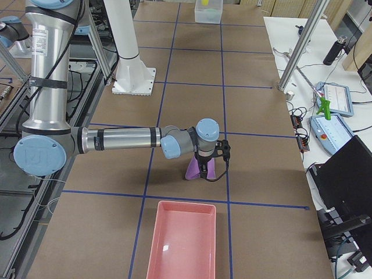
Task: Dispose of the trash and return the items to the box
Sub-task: 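Lower the right gripper onto the purple cloth and pinch it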
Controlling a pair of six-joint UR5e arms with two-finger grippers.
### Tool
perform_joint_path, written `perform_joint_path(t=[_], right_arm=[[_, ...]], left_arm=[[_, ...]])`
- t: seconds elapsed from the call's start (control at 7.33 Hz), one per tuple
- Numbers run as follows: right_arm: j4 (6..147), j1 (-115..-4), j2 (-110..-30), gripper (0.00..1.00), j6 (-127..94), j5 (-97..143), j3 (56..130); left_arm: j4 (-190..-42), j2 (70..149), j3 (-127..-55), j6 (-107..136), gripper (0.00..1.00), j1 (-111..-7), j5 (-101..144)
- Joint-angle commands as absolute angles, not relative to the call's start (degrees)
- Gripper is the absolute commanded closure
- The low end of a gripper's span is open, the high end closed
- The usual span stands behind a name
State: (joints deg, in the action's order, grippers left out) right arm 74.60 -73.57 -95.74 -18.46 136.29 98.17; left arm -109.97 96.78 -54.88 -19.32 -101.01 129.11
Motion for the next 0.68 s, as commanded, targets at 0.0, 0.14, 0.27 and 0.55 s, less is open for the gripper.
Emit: perform_joint_path(t=[0.0,0.14,0.27,0.55], right_arm=[[74.5,-72.4,-94.7,0.0,-19.2,135.9,98.7],[74.4,-70.9,-94.6,0.0,-19.2,135.2,98.8],[74.4,-69.2,-93.5,0.0,-20.6,133.5,98.8],[67.0,-64.3,-93.6,0.0,-30.4,130.6,98.4]], left_arm=[[-110.0,96.8,-54.8,-19.2,1.0,-101.0,129.1],[-110.0,96.8,-54.8,-19.2,1.0,-100.9,129.1],[-110.0,96.8,-54.8,-19.2,1.0,-100.9,129.1],[-110.0,96.9,-55.4,-19.2,0.29,-100.9,129.1]])
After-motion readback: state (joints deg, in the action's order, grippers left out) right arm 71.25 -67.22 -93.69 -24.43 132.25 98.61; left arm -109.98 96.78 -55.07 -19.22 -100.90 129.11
